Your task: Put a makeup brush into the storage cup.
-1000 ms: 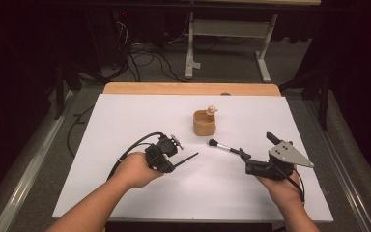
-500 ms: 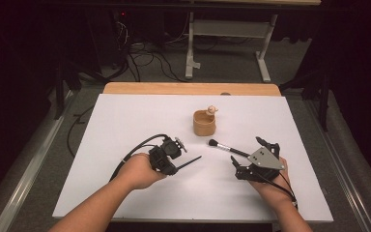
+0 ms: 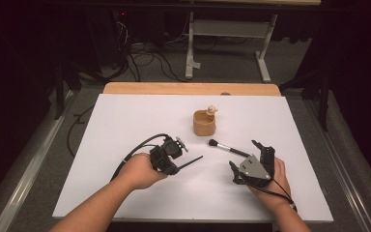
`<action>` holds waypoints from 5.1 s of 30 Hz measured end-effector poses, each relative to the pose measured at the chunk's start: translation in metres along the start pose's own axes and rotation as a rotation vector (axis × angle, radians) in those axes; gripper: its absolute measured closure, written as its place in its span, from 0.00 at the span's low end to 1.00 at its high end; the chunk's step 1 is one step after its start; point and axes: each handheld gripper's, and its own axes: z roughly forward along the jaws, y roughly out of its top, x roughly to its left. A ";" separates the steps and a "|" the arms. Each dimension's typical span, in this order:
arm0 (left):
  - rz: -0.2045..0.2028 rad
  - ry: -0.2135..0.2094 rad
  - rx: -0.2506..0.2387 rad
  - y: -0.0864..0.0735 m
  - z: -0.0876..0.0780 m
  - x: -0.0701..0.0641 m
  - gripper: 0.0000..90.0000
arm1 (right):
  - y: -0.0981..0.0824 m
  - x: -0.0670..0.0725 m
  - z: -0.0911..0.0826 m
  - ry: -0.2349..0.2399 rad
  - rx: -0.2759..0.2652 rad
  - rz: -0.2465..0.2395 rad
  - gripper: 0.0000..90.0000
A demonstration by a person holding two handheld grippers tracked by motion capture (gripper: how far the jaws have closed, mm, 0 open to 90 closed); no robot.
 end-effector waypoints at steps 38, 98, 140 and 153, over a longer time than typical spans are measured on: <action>0.032 0.001 -0.010 0.005 -0.005 -0.008 0.92 | 0.012 0.034 -0.001 -0.100 0.019 -0.510 0.12; 0.131 -0.065 -0.056 0.037 -0.005 -0.037 0.92 | 0.019 0.060 -0.011 0.008 -0.025 -0.662 0.71; 0.142 -0.071 -0.038 0.043 0.003 -0.040 0.92 | 0.019 0.067 -0.014 0.003 -0.049 -0.727 0.96; 0.136 -0.080 -0.030 0.043 0.005 -0.039 0.92 | 0.019 0.067 -0.012 0.007 -0.053 -0.744 0.97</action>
